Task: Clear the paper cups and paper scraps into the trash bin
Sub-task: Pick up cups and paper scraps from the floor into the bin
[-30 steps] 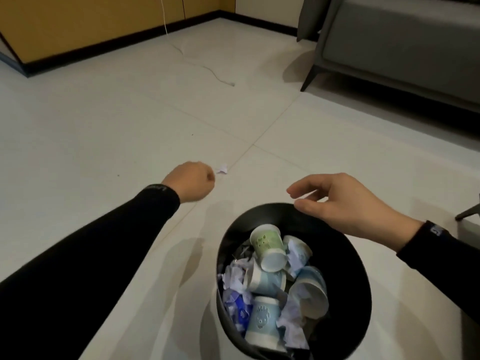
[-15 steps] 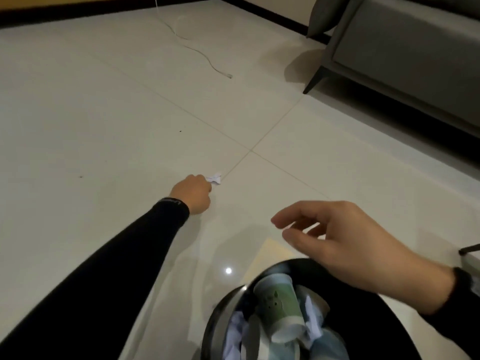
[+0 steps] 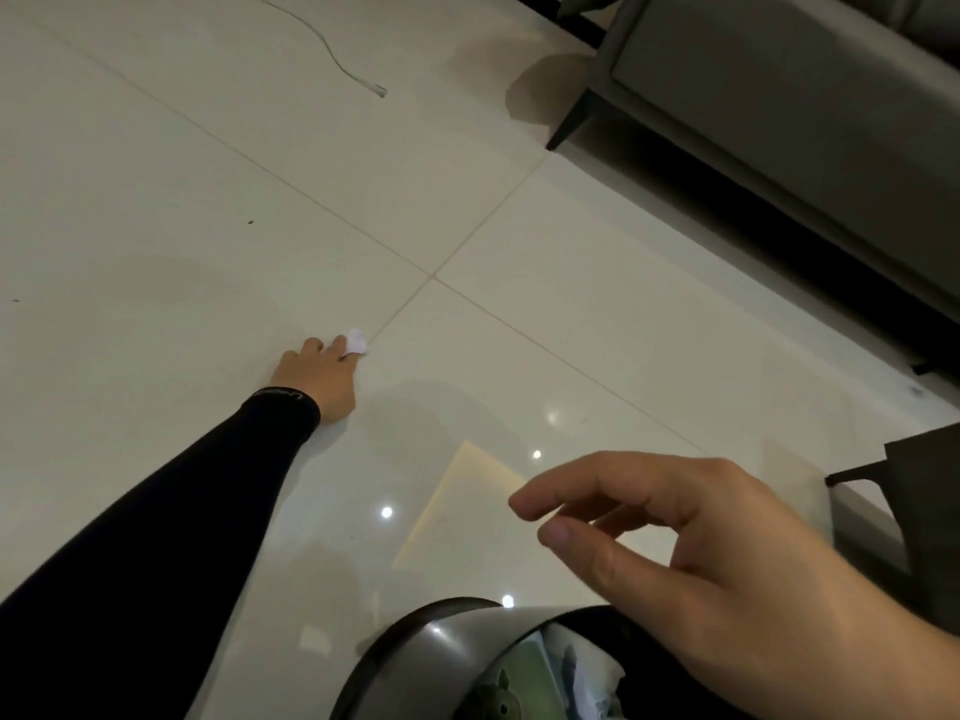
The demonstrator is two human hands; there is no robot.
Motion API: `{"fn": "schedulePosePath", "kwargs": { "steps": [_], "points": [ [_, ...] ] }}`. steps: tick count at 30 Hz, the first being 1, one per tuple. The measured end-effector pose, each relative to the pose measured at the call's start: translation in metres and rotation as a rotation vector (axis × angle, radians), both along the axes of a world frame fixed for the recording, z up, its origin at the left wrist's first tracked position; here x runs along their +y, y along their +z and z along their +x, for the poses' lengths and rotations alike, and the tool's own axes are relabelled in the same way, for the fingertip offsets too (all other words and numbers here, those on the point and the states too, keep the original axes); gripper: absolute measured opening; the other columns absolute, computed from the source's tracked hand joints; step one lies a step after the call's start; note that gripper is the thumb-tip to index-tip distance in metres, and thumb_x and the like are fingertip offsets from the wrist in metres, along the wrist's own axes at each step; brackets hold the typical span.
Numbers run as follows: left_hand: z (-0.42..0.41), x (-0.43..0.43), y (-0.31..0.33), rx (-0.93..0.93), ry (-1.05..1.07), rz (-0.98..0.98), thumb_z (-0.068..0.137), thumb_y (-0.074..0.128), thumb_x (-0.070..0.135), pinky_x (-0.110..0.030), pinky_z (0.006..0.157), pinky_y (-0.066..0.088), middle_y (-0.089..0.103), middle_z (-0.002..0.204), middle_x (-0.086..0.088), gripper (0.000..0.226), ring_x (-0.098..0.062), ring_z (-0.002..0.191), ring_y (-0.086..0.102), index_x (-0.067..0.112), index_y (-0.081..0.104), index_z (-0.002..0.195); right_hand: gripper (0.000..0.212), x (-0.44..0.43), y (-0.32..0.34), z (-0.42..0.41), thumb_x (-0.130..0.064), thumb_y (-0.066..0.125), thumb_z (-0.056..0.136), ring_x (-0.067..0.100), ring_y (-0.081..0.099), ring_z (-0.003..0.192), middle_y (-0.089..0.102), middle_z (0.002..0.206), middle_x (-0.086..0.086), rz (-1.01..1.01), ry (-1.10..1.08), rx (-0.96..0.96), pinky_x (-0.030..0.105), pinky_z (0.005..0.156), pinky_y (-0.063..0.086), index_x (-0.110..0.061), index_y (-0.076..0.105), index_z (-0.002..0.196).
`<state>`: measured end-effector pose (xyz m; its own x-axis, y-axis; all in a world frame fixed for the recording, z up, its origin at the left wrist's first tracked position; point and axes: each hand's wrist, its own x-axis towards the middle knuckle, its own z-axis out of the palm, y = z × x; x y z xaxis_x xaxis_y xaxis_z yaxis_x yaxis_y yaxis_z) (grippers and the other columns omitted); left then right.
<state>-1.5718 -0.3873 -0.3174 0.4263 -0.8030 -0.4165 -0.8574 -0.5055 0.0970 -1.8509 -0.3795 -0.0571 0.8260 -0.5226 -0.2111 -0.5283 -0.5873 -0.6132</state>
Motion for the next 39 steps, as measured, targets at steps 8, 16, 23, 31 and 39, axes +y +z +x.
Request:
{"fn": "schedulePosePath", "kwargs": {
  "steps": [8, 16, 23, 31, 39],
  "points": [
    [-0.051, 0.065, 0.070, 0.299, 0.057, -0.498, 0.092, 0.044, 0.016, -0.030, 0.106, 0.029, 0.045, 0.145, -0.006, 0.048, -0.026, 0.128, 0.042, 0.013, 0.039, 0.140, 0.026, 0.005, -0.004, -0.017, -0.059, 0.060, 0.063, -0.002, 0.069, 0.074, 0.073, 0.075, -0.023, -0.033, -0.066, -0.130, 0.018, 0.067, 0.052, -0.052, 0.068, 0.087],
    [-0.149, 0.148, 0.226, 0.291, -0.277, -1.089, 0.085, 0.055, 0.005, -0.033, 0.087, 0.047, 0.072, 0.110, -0.008, 0.022, -0.026, 0.094, 0.066, 0.003, 0.070, 0.101, 0.047, 0.010, -0.009, -0.045, -0.076, 0.054, 0.065, 0.006, 0.072, 0.069, 0.075, 0.082, -0.018, -0.073, -0.021, -0.080, 0.028, 0.069, 0.055, -0.043, 0.069, 0.093],
    [-0.210, 0.192, 0.248, 0.170, -0.465, -0.544, 0.090, 0.045, 0.014, -0.041, 0.091, 0.043, 0.063, 0.120, -0.008, 0.028, -0.027, 0.108, 0.053, 0.007, 0.064, 0.109, 0.027, 0.024, 0.024, -0.055, -0.030, 0.061, 0.073, -0.008, 0.067, 0.072, 0.070, 0.079, -0.033, -0.121, 0.076, 0.011, 0.012, 0.074, 0.047, -0.054, 0.066, 0.085],
    [-0.221, 0.211, 0.237, 0.196, -0.281, -0.610, 0.076, 0.044, 0.029, -0.041, 0.084, 0.048, 0.065, 0.105, -0.006, 0.034, -0.026, 0.096, 0.056, 0.017, 0.062, 0.103, 0.026, 0.036, 0.019, -0.105, -0.017, 0.064, 0.081, -0.009, 0.063, 0.075, 0.069, 0.081, -0.026, -0.146, 0.041, 0.107, 0.003, 0.066, 0.045, -0.042, 0.065, 0.085],
    [-0.205, 0.210, 0.211, 0.831, 0.354, 0.007, 0.084, 0.049, 0.019, -0.031, 0.048, 0.057, 0.070, 0.072, -0.017, 0.024, -0.021, 0.048, 0.065, 0.000, 0.063, 0.089, 0.029, 0.039, -0.007, -0.144, -0.030, 0.066, 0.077, 0.018, 0.058, 0.081, 0.059, 0.083, -0.008, -0.213, -0.244, 0.230, 0.025, 0.069, 0.040, -0.021, 0.057, 0.103]
  ]
}}
